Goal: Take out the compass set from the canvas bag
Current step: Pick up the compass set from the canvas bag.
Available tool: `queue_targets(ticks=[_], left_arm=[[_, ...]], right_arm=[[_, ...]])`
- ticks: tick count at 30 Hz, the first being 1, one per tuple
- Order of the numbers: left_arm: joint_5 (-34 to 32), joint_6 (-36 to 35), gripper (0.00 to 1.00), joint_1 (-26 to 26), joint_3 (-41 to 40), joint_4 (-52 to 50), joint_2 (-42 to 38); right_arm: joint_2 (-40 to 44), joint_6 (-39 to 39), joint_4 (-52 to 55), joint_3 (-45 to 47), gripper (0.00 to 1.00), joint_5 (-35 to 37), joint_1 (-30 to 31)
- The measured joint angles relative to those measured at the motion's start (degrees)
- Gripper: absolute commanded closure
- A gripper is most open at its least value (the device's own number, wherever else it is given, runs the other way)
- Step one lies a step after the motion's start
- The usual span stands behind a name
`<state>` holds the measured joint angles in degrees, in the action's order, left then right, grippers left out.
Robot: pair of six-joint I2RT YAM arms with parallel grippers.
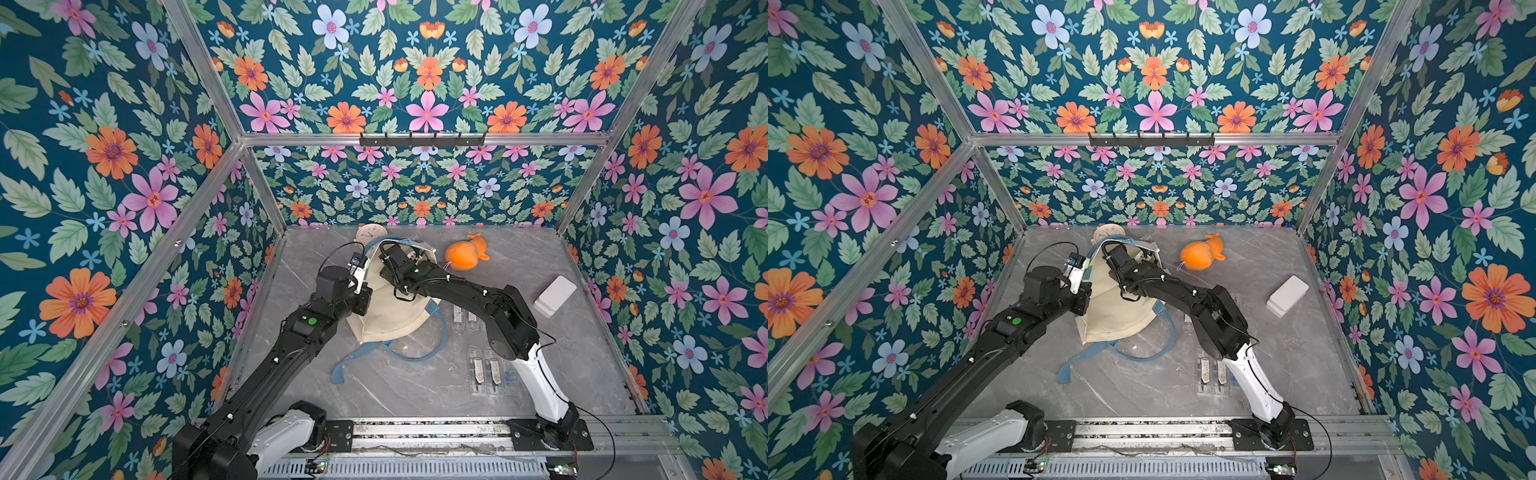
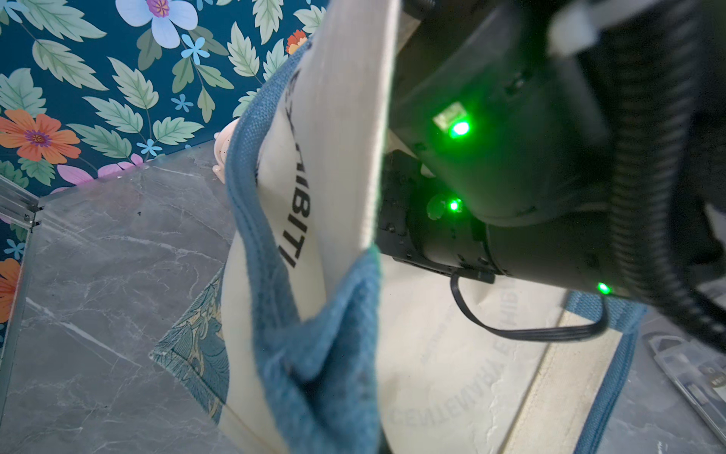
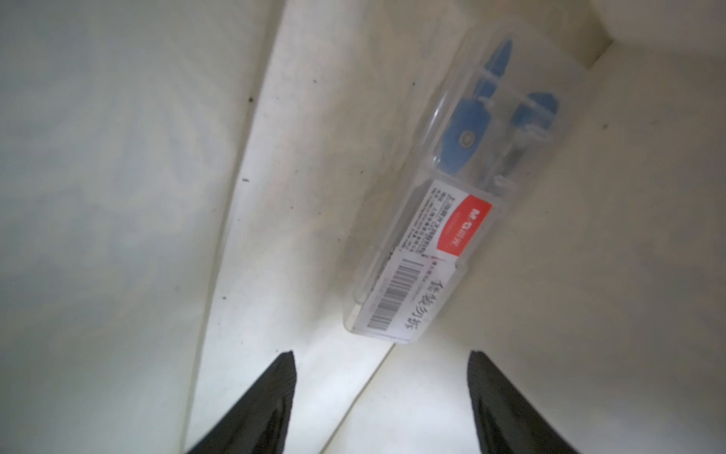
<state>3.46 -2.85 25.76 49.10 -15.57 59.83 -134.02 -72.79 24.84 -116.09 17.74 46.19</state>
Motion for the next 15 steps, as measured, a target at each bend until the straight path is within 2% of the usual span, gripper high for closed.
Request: queue_targets(ticks=[10, 15], left_arm=[[0.2, 0.1, 1.00, 0.2, -0.6, 0.3, -0.2], [0.2, 0.0, 1.00, 0.2, -0.9, -0.1, -0.4]], right_arm=[[-12.3, -5.0, 11.8, -17.6, 0.36, 0.5, -2.2], [-14.0, -4.7, 15.2, -19.7, 0.39, -0.2, -2.6]])
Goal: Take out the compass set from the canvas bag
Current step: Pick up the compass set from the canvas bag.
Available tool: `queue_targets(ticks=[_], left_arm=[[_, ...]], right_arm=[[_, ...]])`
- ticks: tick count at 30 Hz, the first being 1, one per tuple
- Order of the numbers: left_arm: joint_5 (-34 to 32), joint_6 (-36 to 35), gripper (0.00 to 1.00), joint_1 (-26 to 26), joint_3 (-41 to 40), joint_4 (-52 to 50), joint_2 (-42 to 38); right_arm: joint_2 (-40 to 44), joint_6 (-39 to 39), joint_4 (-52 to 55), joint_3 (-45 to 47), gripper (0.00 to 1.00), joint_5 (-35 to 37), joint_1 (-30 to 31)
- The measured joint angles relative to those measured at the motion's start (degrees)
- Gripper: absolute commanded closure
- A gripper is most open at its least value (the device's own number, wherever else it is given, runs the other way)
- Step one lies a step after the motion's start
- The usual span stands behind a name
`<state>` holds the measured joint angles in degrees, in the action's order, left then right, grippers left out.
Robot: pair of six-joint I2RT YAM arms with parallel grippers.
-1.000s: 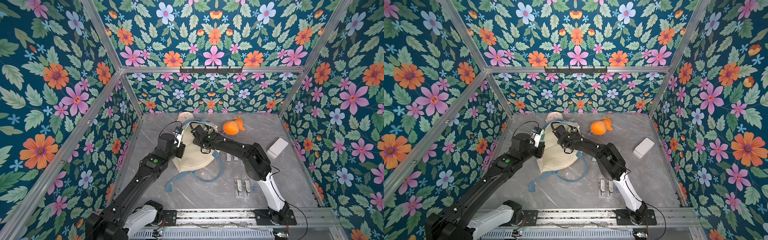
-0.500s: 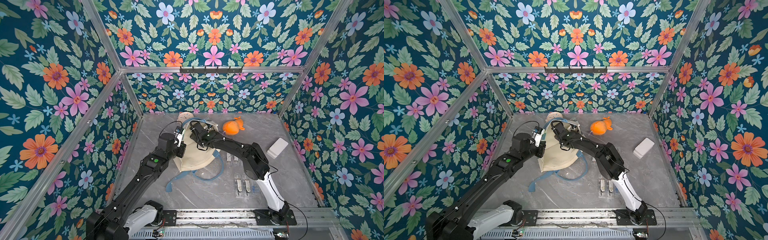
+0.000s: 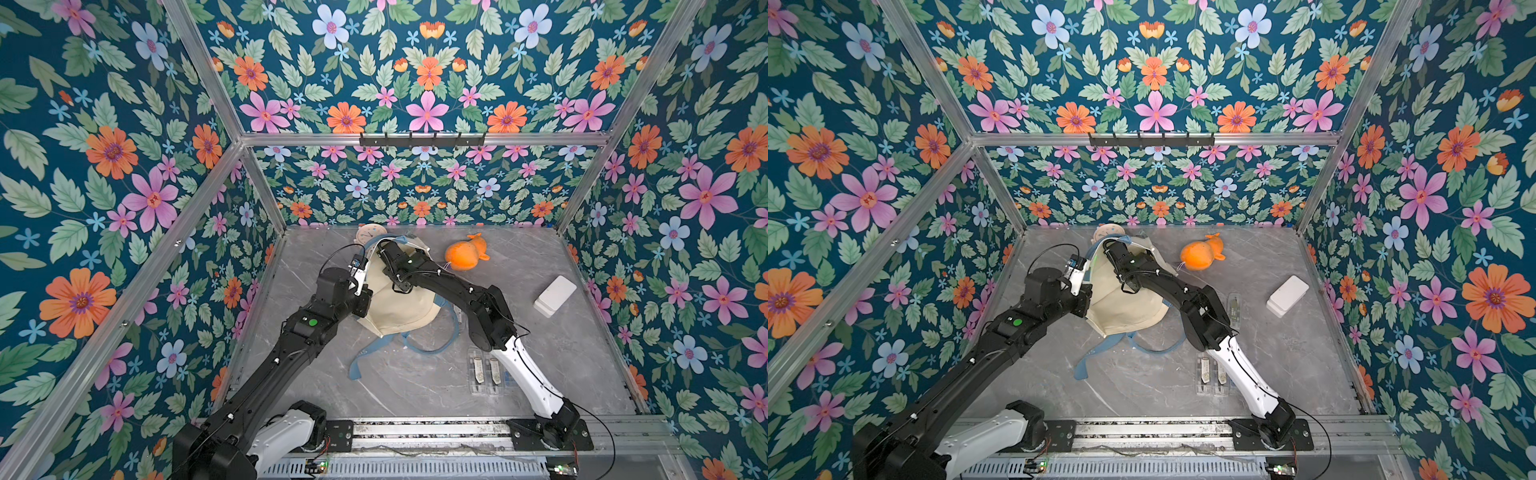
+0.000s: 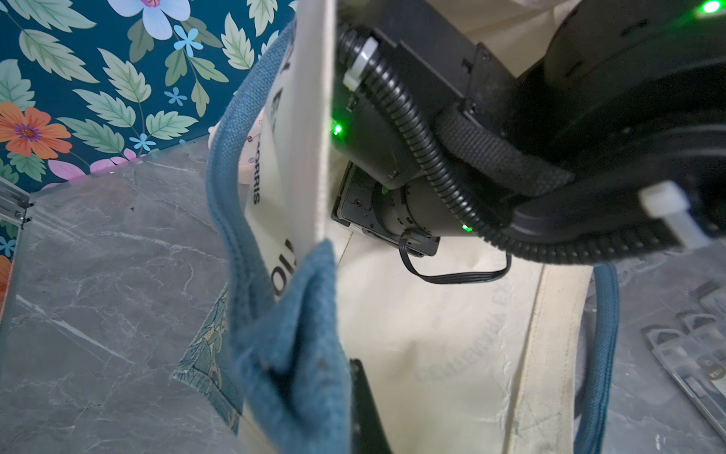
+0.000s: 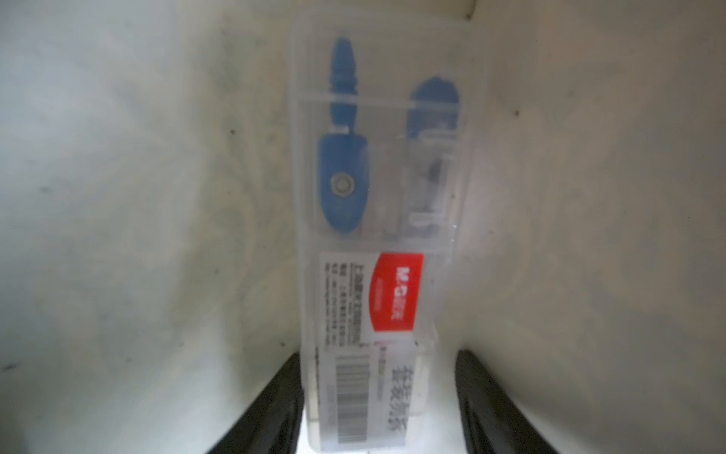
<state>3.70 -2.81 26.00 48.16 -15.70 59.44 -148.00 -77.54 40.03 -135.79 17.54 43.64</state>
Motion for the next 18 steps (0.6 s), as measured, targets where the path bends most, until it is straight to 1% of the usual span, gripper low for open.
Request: queue_targets(ticks=[6, 15, 18], left_arm=[[0.1, 0.0, 1.00, 0.0, -0.1, -0.4, -0.1], [0.2, 0.0, 1.00, 0.2, -0.2, -1.1, -0.2], [0.2, 0.0, 1.00, 0.2, -0.2, -1.1, -0.4]], right_arm=[[0.0, 1.8, 0.3, 0.8, 0.49, -1.1, -0.2], [2.2, 6.9, -6.4, 7.1, 0.63, -5.6, -0.5], [2.6, 9.5, -7.6, 7.7, 0.65, -7.3, -0.6]])
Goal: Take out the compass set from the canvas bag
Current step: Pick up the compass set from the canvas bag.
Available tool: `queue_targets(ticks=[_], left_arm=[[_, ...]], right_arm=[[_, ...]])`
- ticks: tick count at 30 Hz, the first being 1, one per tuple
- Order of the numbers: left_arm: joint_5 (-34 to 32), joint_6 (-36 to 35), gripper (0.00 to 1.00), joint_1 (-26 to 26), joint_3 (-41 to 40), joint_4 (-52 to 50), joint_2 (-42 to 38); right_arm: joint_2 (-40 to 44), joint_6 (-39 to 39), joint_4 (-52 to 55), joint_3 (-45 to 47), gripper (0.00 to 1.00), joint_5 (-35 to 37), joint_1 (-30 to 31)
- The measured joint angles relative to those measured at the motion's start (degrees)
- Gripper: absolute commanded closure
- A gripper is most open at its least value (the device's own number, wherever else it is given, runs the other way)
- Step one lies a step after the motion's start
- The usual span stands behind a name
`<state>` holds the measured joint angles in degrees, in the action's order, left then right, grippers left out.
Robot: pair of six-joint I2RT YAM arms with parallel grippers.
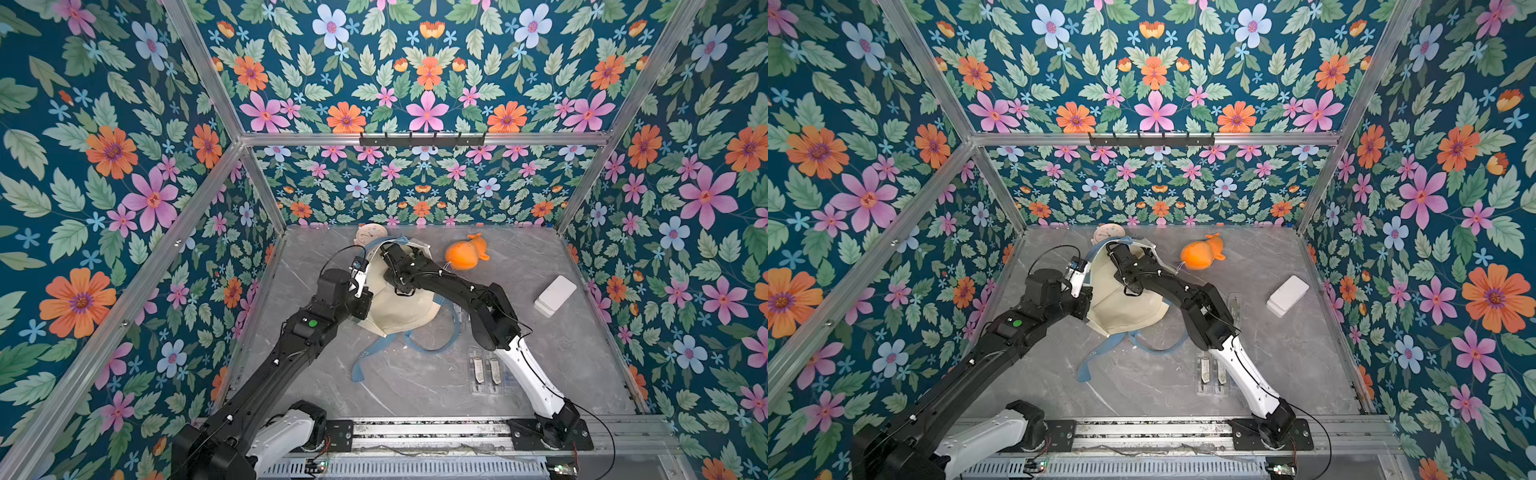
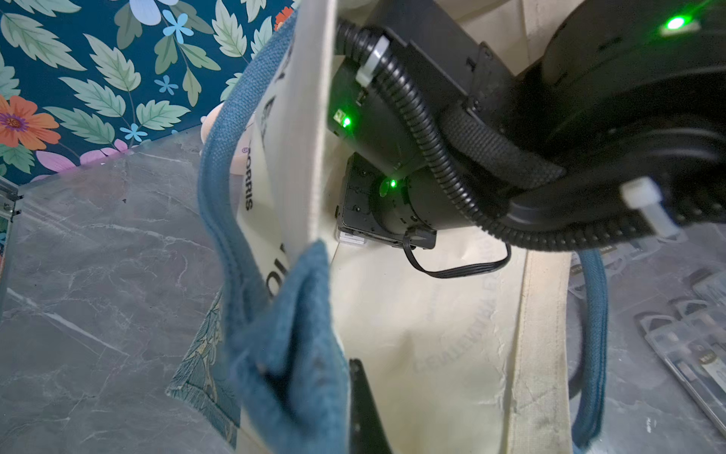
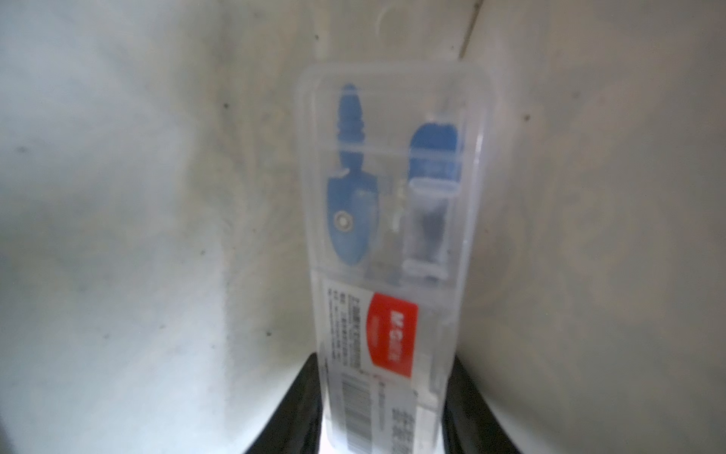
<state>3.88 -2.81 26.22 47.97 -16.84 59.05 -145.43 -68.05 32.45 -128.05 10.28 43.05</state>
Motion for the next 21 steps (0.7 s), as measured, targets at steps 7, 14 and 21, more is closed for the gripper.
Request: queue_targets(ticks=[7, 14, 21], left_arm=[[-0.5, -0.2, 1.00, 0.0, 0.0, -0.1, -0.1], [-1.1, -0.2, 1.00, 0.0, 0.2, 0.5, 0.5], [-2.1, -0.2, 1.00, 0.0, 1.0, 0.5, 1.5]], right_arm=[[2.4, 8.0, 0.4, 1.0, 0.70, -3.9, -0.2], [8.5, 15.2, -0.2, 5.6, 0.71, -6.1, 0.6], [13.6, 20.0, -0.7, 8.3, 0.71, -10.9, 3.0]])
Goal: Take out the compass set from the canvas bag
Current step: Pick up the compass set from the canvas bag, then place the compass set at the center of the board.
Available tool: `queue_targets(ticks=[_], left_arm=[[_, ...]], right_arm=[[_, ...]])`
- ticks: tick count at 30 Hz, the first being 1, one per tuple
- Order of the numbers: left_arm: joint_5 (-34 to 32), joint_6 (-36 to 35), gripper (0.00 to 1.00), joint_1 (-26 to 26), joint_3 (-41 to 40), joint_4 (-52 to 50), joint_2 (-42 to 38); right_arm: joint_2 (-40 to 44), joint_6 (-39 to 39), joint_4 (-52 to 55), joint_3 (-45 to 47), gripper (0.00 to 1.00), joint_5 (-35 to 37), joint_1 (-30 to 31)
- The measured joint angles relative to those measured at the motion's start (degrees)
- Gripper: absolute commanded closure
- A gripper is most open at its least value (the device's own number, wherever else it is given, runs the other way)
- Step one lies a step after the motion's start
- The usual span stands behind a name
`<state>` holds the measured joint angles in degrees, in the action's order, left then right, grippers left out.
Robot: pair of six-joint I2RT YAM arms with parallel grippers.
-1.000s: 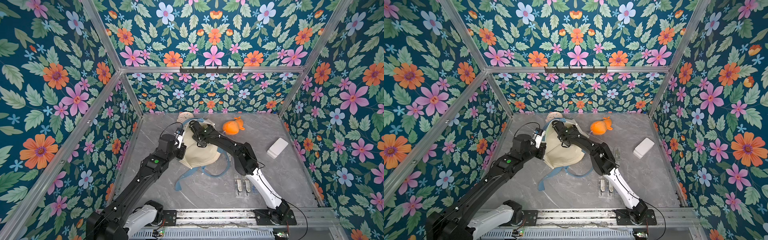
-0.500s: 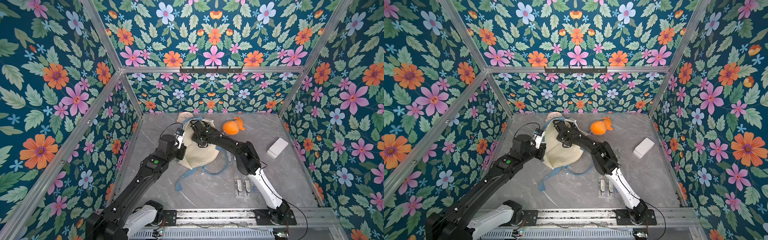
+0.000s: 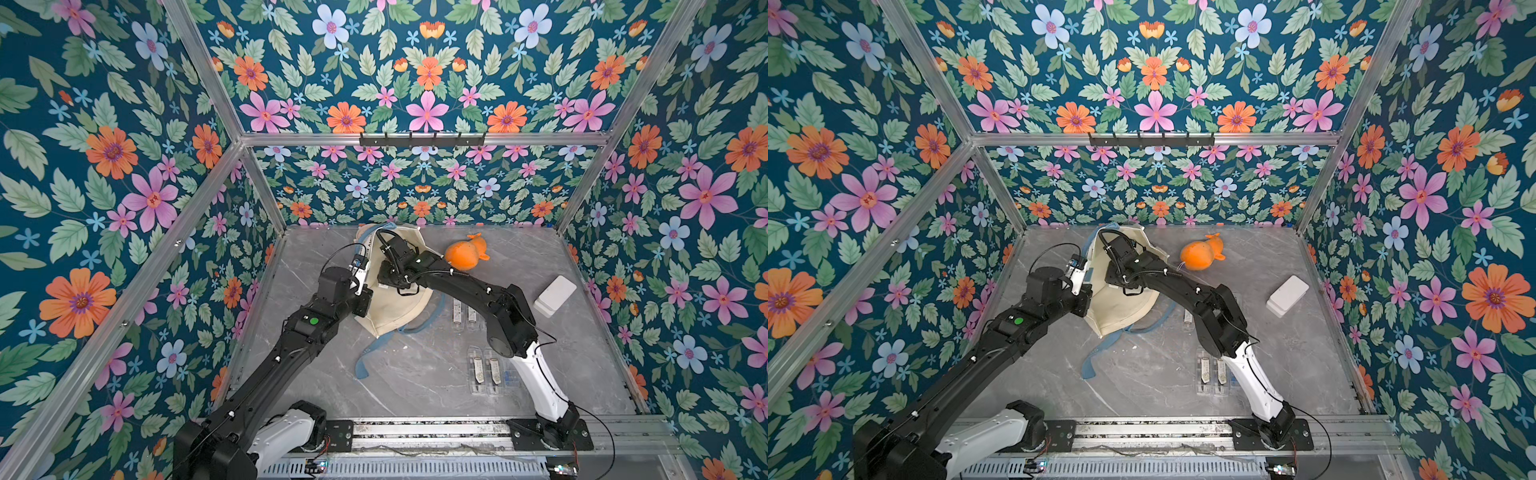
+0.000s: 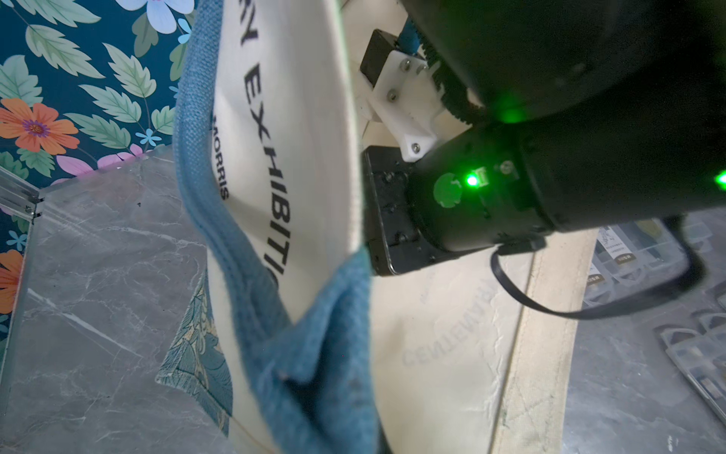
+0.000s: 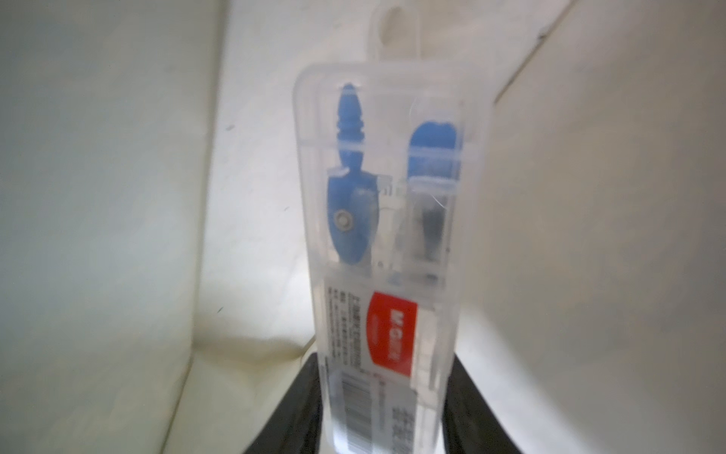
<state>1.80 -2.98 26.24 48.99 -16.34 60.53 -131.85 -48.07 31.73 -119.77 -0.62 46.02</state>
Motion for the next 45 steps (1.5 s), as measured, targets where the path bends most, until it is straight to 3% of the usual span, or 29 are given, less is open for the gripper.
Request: queue_targets(ticks=[15, 24, 29, 36, 45], left_arm=[[-5.3, 3.3, 1.00, 0.0, 4.8, -4.8, 3.2], [-8.1, 5.6, 1.00, -0.9, 7.1, -6.2, 5.3], [-8.5, 6.0, 1.00, -2.2, 9.1, -8.2, 6.0], [-8.1, 6.9, 1.00, -8.8, 11.5, -11.7, 5.0], [-6.7, 7.7, 1.00, -10.1, 10.2, -13.0, 3.0]], right_arm=[[26.5, 3.0, 1.6, 22.9, 0.70, -8.0, 6.4], [52.3, -1.7, 11.6, 41.4, 0.70, -0.9, 16.5], [62.8, -7.5, 16.5, 54.7, 0.70, 4.0, 18.4], [62.8, -11.8, 13.8, 69.1, 0.69, 5.0, 15.8], [56.0, -12.8, 3.1, 76.0, 0.67, 1.4, 12.7]])
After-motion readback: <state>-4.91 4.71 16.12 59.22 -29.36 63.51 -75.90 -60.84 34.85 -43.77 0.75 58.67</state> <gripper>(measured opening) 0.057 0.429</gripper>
